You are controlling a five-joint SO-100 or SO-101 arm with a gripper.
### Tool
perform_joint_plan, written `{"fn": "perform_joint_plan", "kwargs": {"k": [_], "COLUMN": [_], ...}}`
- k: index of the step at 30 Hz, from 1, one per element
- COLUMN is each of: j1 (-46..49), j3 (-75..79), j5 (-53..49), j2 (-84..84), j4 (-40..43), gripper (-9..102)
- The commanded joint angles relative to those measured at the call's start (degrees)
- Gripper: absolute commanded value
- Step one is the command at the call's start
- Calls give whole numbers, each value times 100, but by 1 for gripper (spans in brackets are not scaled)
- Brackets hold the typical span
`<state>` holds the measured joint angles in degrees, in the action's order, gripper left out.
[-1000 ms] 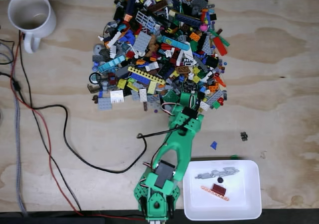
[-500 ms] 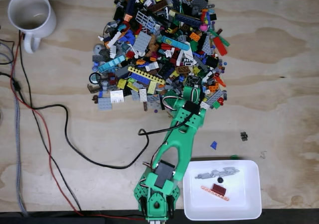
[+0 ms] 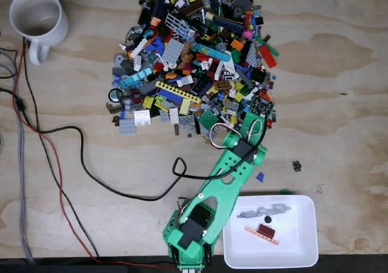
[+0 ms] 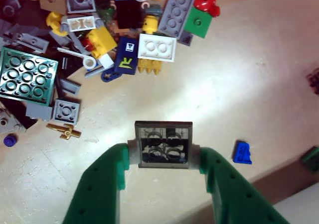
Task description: Find the closest Lego and put it in the bin.
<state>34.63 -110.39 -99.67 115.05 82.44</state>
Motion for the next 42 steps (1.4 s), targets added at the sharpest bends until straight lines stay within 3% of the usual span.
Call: {"fn": "perform_joint_plan", "kwargs": {"k": [1, 10, 21, 26, 32, 37, 42], "j1": [738, 2716, 5370, 6144, 6038, 4904, 2575], "j3": [404, -123, -1292, -1608, -1907, -1846, -1380], "j5": [-105, -686, -1644, -1846, -1327, -255, 835], "j2": [686, 1318, 1925, 2188, 2259, 2610, 3305], "j4": [97, 167, -272, -466, -949, -1547, -2030], "gripper": [13, 13, 13, 13, 28, 33, 10]}}
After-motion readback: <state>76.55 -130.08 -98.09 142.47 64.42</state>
